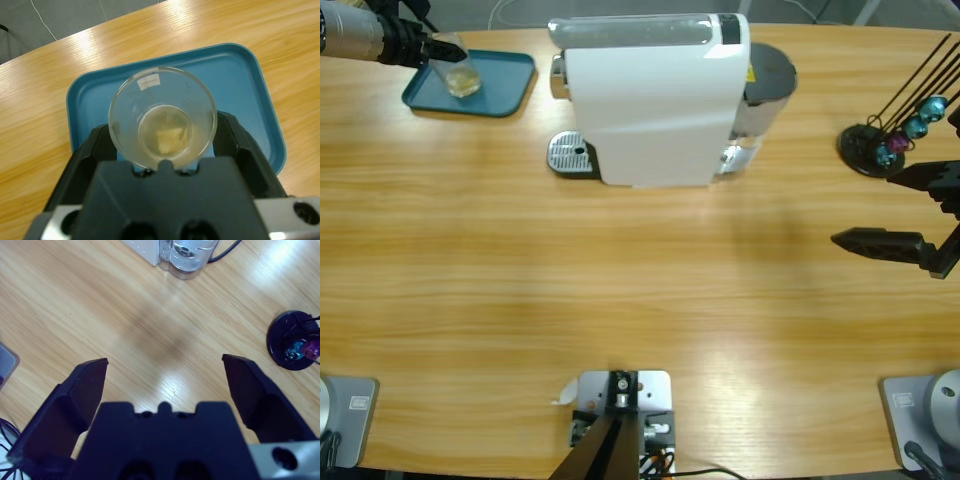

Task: Pour coffee

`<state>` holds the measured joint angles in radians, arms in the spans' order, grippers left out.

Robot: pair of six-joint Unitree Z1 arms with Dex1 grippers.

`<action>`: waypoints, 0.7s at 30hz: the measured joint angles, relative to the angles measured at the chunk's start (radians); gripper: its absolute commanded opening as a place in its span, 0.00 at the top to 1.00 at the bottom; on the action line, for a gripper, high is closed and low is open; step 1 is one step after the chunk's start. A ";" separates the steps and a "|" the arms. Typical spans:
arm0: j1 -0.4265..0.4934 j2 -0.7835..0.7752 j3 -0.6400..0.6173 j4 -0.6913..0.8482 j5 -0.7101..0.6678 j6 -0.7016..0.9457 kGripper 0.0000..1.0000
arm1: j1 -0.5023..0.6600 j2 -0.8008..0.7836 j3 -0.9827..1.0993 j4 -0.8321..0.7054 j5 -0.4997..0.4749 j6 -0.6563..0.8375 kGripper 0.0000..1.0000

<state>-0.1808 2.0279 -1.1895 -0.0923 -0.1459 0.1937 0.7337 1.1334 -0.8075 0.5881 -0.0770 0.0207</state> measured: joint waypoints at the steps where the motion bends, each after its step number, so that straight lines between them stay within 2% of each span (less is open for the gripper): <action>1: 0.000 0.000 0.000 0.001 0.001 -0.003 0.00 | 0.000 0.000 0.000 0.000 0.000 0.000 0.00; 10: 0.000 -0.055 0.000 0.034 0.009 -0.008 0.00 | 0.000 0.000 0.000 0.000 0.000 0.000 0.00; 16: 0.001 -0.278 0.010 0.170 0.019 -0.011 0.00 | 0.000 -0.003 0.000 0.000 0.000 0.000 0.00; 21: -0.031 -0.505 0.096 0.359 0.023 -0.023 0.00 | 0.000 -0.015 0.000 0.000 -0.009 0.000 0.00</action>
<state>-0.2118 1.5231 -1.0935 0.2665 -0.1226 0.1709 0.7337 1.1181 -0.8074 0.5880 -0.0857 0.0207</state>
